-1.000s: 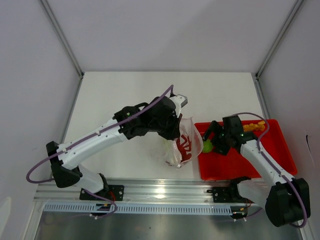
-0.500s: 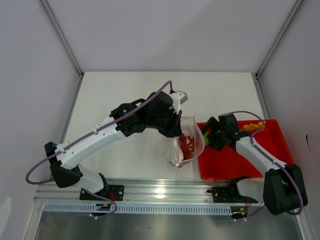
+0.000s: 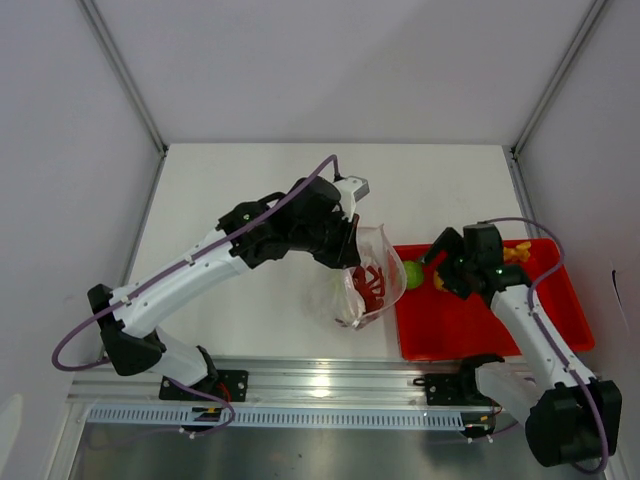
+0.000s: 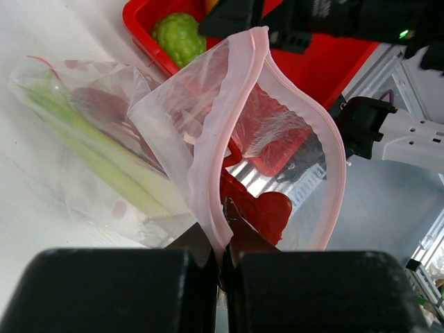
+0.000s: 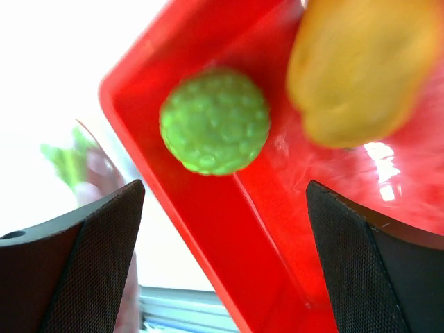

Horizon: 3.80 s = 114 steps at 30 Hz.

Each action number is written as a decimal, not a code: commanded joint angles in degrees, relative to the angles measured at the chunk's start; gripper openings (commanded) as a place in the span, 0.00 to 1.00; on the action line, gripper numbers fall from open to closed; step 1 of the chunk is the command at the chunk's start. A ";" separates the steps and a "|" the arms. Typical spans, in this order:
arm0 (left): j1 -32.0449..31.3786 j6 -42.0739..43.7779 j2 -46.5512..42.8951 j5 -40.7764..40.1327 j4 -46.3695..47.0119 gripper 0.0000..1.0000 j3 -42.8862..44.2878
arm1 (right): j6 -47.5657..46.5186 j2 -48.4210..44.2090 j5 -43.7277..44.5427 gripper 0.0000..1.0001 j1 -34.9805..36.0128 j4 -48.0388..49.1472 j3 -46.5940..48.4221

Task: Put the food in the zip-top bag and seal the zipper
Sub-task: Pick up the fake vegetable from the bin.

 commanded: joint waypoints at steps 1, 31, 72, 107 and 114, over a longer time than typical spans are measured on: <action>1.29 0.37 -0.95 2.17 3.91 0.01 1.17 | -5.33 -2.40 0.86 1.00 -7.47 -9.00 6.53; 3.14 -0.59 -8.68 10.61 20.26 0.00 -18.34 | -14.05 16.05 -6.89 0.95 -51.19 -6.02 19.55; 3.05 -1.74 -11.32 12.54 22.72 0.00 -21.24 | -6.75 27.03 15.70 0.69 -40.81 3.47 19.73; 3.05 0.10 -6.23 13.07 16.49 0.01 -13.34 | -9.21 12.84 14.74 0.00 -38.97 -0.65 14.36; 3.13 1.24 -3.94 14.13 12.28 0.00 -9.56 | -12.02 -1.52 8.50 0.00 -37.05 -8.65 17.96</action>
